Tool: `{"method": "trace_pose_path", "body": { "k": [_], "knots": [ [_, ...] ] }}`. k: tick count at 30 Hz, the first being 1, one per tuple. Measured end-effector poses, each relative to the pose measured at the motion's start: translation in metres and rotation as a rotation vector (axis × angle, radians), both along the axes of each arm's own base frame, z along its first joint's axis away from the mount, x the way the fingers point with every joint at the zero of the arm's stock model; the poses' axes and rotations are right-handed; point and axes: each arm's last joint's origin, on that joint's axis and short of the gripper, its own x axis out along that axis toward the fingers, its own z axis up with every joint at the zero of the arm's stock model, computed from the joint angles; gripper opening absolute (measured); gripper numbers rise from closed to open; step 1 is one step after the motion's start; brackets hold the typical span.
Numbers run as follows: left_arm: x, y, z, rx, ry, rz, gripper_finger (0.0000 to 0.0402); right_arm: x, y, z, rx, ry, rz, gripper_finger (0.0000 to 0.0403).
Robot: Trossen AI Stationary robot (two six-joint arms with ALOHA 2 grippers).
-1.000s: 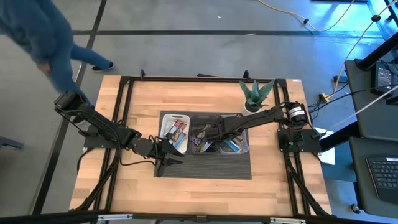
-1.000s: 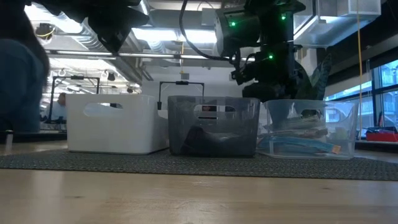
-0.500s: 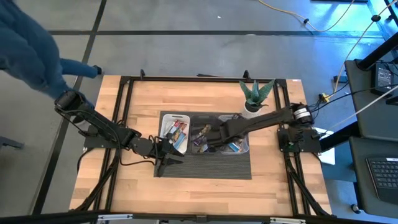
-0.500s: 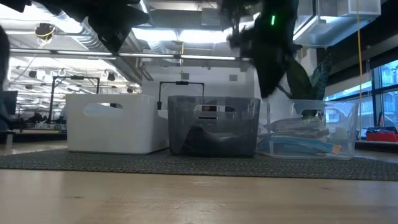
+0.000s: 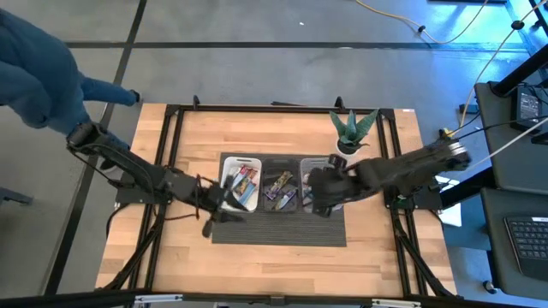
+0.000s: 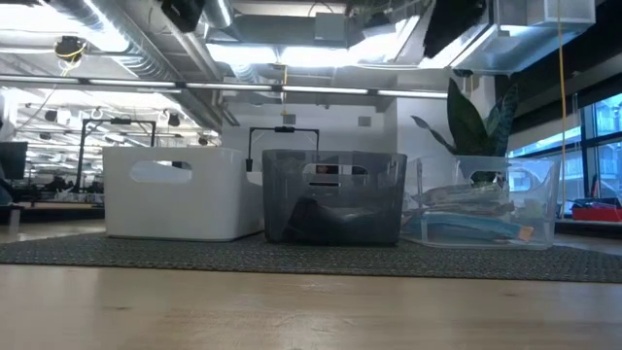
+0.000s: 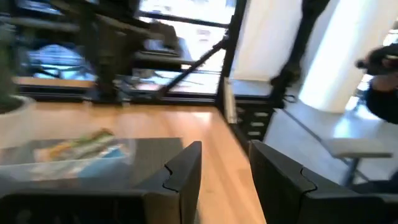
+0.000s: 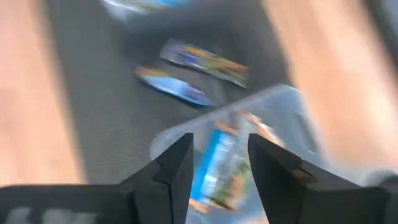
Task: Pick and place Granola Bars by type
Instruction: Return to Home Position
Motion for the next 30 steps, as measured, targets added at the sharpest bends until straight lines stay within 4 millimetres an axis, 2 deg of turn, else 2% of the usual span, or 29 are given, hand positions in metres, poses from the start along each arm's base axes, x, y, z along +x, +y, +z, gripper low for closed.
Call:
{"method": "trace_pose_path", "body": {
  "k": [3, 10, 14, 20, 27, 30],
  "knots": [
    [-0.013, 0.015, 0.005, 0.015, -0.034, 0.050, 0.0128, -0.025, 0.002, -0.002, 0.114, -0.167, 0.093, 0.0155],
    [-0.053, 0.043, -0.013, -0.032, -0.144, 0.142, 0.0128, -0.087, 0.003, -0.017, 0.304, -0.508, 0.240, 0.0155],
    [-0.073, 0.056, -0.027, -0.036, -0.184, 0.216, 0.0128, -0.115, -0.003, -0.030, 0.349, -0.622, 0.297, 0.0155],
    [-0.090, 0.071, -0.031, -0.052, -0.254, 0.277, 0.0128, -0.147, -0.017, -0.057, 0.356, -0.706, 0.345, 0.0155],
    [-0.098, 0.082, -0.044, -0.045, -0.203, 0.392, 0.0128, -0.174, -0.032, -0.088, 0.388, -0.819, 0.396, 0.0155],
    [-0.098, 0.083, -0.046, -0.040, -0.187, 0.405, 0.0128, -0.182, -0.036, -0.094, 0.387, -0.881, 0.414, 0.0155]
  ]
}}
